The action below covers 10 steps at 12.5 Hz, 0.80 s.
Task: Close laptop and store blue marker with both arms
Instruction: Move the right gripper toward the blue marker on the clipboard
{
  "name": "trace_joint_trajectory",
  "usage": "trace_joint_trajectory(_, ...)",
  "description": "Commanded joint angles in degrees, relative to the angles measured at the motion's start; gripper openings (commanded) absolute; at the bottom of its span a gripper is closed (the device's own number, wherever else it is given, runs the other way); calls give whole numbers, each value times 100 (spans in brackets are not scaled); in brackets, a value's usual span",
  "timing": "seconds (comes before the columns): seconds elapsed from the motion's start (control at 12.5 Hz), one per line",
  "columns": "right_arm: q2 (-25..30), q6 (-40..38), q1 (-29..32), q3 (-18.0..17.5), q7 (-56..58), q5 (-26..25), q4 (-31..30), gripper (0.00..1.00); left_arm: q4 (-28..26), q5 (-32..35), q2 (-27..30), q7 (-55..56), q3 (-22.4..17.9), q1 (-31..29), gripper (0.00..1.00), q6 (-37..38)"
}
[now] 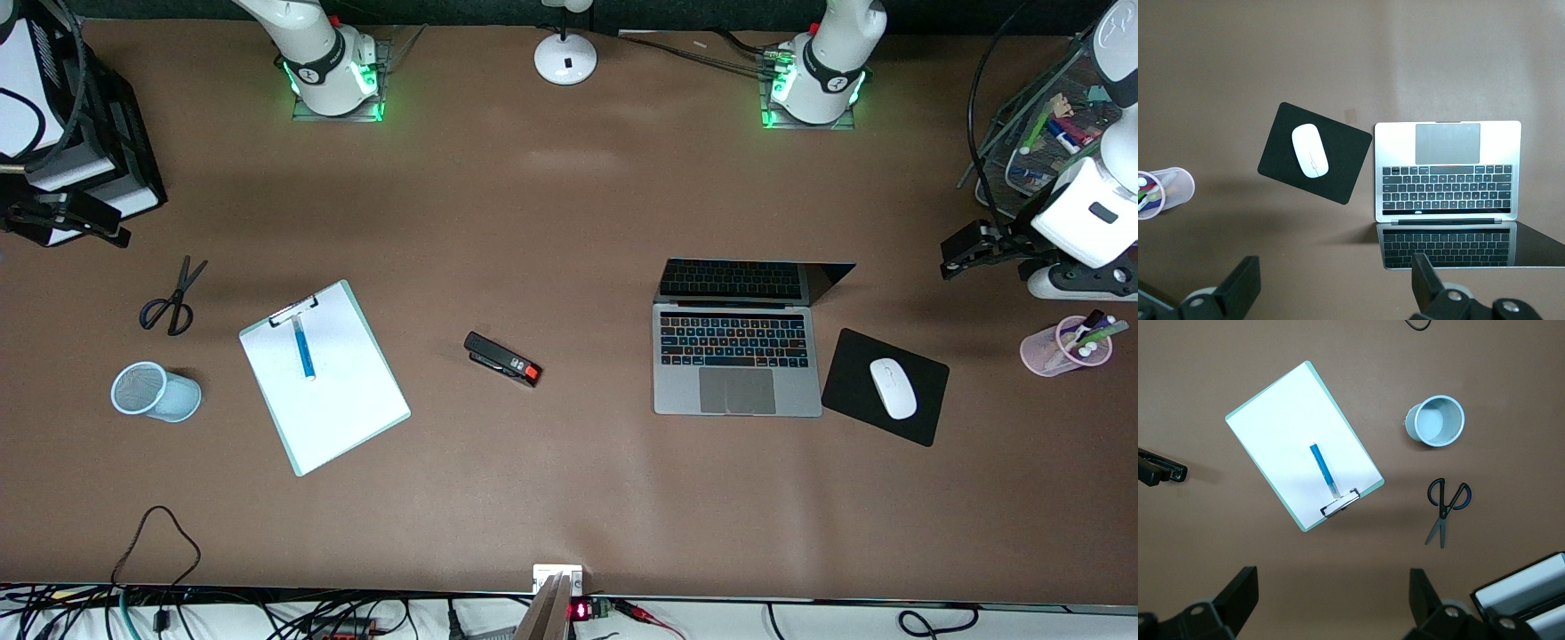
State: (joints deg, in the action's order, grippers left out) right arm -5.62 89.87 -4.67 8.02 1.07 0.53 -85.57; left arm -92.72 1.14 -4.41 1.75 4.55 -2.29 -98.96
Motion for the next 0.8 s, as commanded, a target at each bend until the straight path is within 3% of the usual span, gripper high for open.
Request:
trace_joint_trajectory(0.0, 122, -145, 1, -20, 7, -79, -47, 100, 193, 97, -60, -95, 11, -8, 100, 149)
trace_joint_trajectory(0.32, 9, -84, 1, -20, 7, -71, -30, 100, 193, 106, -51, -96, 19, -8, 100, 149)
trace_joint_trajectory(0.72, -597, 257, -25, -29, -2, 8, -30, 100, 193, 97, -42, -61, 37, 1, 100, 193)
